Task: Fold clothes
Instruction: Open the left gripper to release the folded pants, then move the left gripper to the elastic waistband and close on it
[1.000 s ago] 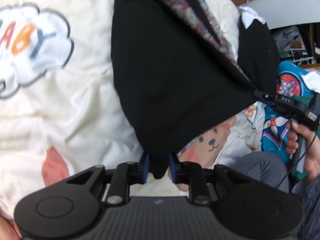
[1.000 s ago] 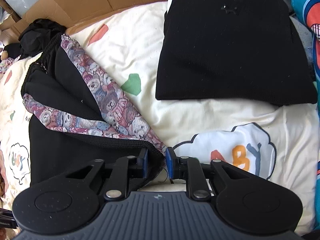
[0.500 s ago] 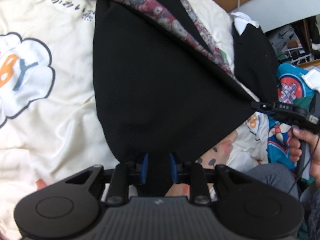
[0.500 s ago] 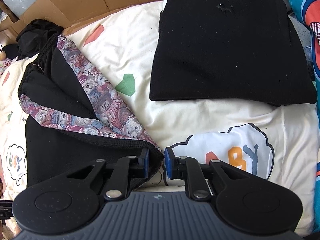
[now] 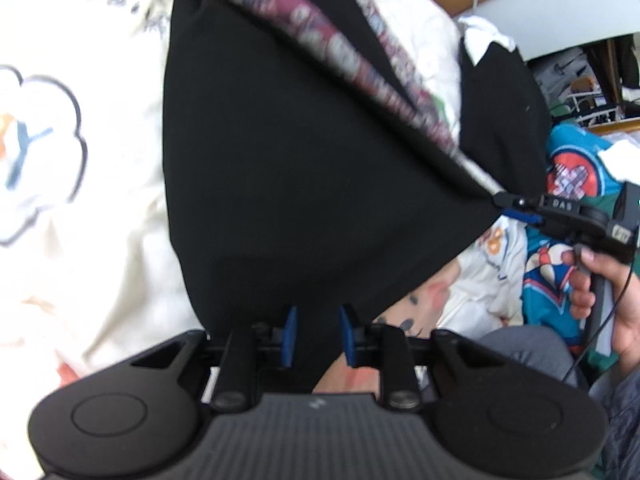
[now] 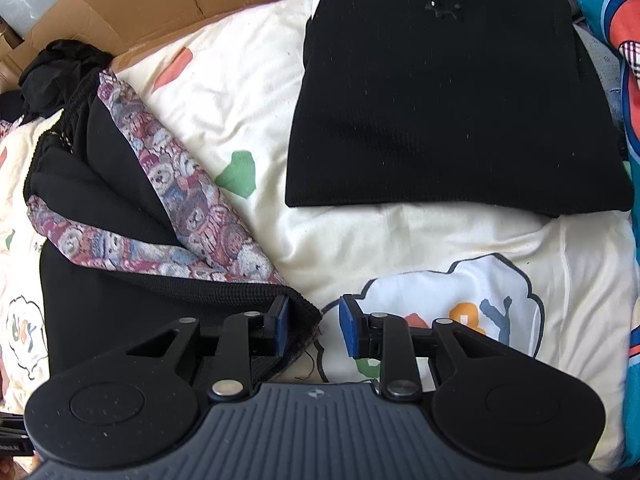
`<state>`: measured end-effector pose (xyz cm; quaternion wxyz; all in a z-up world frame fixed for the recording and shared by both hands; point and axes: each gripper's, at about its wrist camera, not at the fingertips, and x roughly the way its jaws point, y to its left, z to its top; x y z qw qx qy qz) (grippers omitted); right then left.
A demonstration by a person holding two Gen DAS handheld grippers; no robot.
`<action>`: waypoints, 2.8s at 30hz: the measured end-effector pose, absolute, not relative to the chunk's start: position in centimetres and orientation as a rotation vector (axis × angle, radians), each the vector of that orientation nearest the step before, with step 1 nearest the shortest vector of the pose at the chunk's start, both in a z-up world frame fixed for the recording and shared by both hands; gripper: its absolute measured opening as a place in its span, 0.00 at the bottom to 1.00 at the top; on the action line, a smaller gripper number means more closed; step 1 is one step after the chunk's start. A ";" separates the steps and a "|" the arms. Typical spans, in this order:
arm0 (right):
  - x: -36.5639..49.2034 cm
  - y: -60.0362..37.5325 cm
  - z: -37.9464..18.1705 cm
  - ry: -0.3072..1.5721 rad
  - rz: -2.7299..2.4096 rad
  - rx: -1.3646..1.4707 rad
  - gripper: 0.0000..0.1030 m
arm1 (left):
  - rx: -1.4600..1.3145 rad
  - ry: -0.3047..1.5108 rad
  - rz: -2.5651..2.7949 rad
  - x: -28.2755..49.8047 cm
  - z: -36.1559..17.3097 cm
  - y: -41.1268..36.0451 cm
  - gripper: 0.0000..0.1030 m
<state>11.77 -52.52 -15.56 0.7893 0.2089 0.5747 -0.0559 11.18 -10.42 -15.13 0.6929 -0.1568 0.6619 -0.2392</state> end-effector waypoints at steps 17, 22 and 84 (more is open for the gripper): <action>12.5 -52.9 -8.0 1.050 -0.013 0.555 0.38 | -0.318 1.200 -0.406 14.9 3.8 -6.2 0.43; 12.7 -51.9 -6.4 1.002 0.040 0.571 0.39 | -0.278 1.180 -0.370 16.8 7.5 -6.5 0.56; 19.7 -32.5 -16.4 1.010 0.319 0.185 0.60 | -0.519 1.418 -0.164 36.8 -19.6 0.3 0.73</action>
